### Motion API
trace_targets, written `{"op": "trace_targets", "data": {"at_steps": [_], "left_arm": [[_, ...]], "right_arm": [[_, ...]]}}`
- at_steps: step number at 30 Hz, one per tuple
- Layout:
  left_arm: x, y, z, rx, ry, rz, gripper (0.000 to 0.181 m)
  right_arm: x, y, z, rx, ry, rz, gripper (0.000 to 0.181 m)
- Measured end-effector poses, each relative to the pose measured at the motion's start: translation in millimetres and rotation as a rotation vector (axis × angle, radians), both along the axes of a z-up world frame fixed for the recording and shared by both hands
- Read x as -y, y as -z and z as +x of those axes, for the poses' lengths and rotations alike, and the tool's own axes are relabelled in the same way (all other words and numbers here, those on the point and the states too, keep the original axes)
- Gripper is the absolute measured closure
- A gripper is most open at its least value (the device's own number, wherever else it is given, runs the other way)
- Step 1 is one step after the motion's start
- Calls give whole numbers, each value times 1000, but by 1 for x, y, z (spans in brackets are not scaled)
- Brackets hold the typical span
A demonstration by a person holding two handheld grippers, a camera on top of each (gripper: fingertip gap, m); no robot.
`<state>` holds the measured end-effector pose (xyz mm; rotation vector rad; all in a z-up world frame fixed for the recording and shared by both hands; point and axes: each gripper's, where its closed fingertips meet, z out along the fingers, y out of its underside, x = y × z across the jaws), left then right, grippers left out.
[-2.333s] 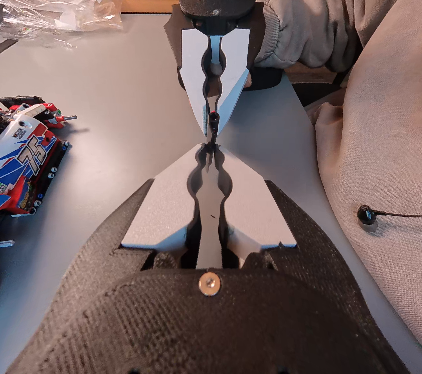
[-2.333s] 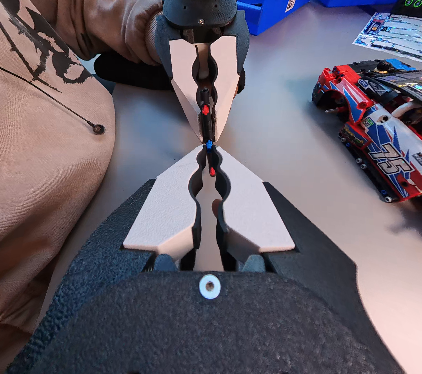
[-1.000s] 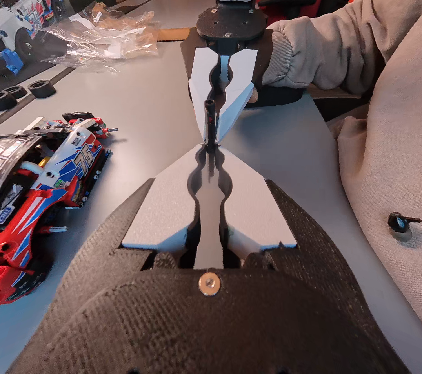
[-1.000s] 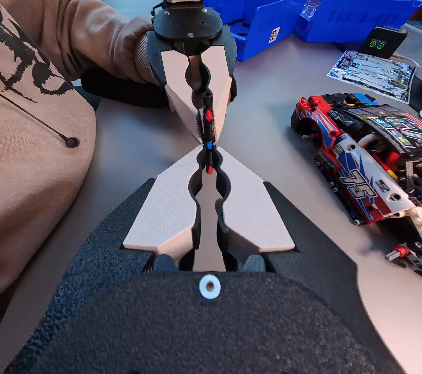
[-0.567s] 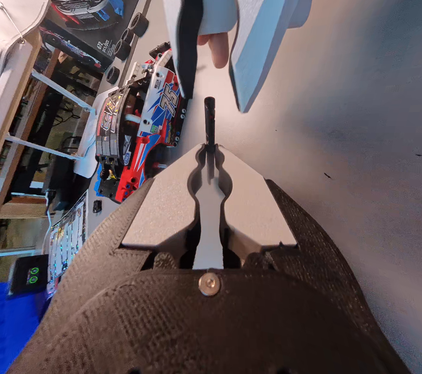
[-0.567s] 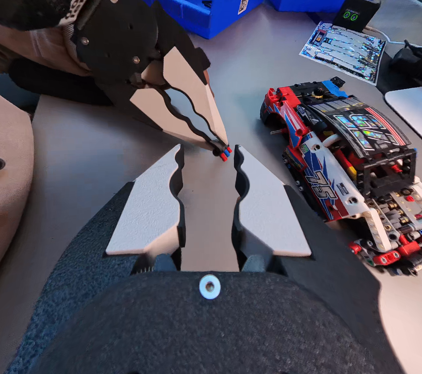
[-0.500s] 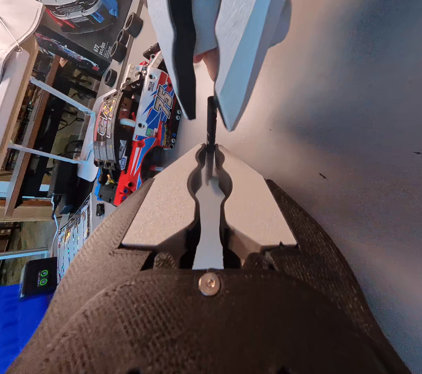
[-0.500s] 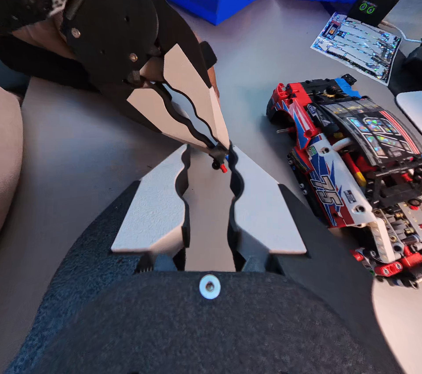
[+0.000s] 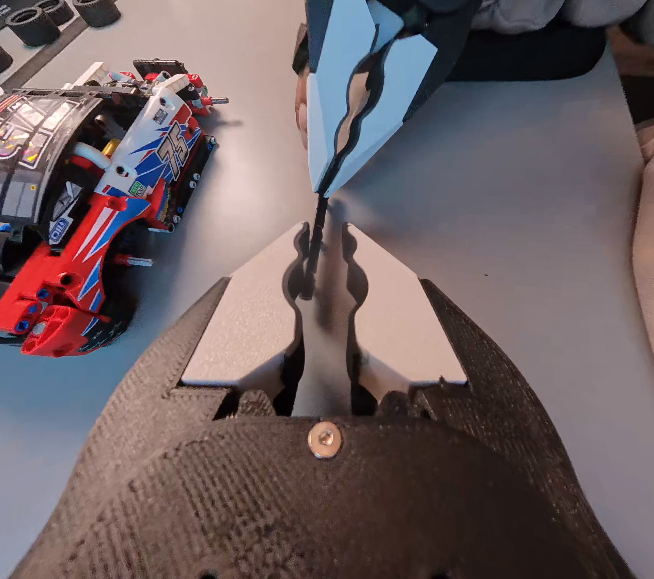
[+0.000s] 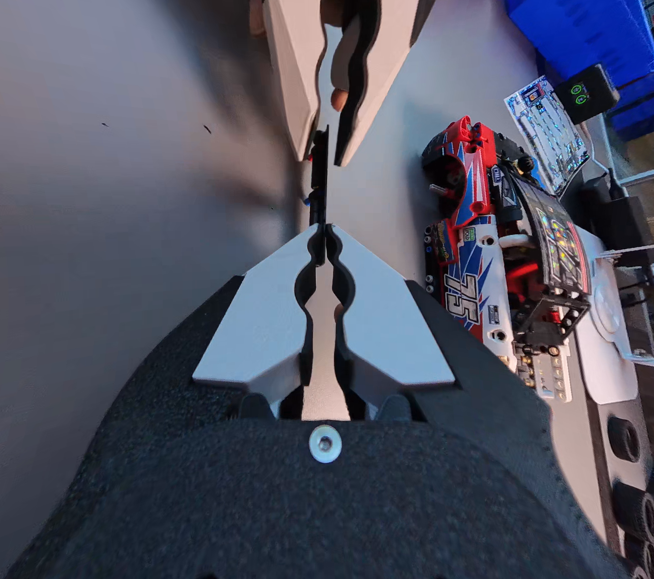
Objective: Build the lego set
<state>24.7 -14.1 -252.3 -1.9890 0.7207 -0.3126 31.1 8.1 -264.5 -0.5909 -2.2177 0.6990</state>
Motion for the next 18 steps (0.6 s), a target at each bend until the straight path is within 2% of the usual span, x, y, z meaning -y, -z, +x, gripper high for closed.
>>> {"op": "trace_targets", "data": {"at_steps": [1, 3, 6, 11, 16, 18], "left_arm": [[-1, -3, -2, 38, -8, -3, 164], [-3, -11, -10, 126, -34, -9, 161], [-8, -17, -27, 232, -96, -12, 156], [-15, -21, -64, 204, -237, 52, 152], [-23, -25, -108, 69, -359, 125, 138], [-29, -25, -127, 21, -380, 118, 125]], "right_arm": [[0, 0, 1, -5, -8, -12, 181], [-2, 0, 3, 9, -8, -44, 181], [-8, 2, 7, 43, 9, -101, 168], [-21, -14, 18, 115, 59, -350, 146], [-91, -39, 12, -18, 272, -406, 137], [-122, -40, 7, -42, 367, -388, 124]]}}
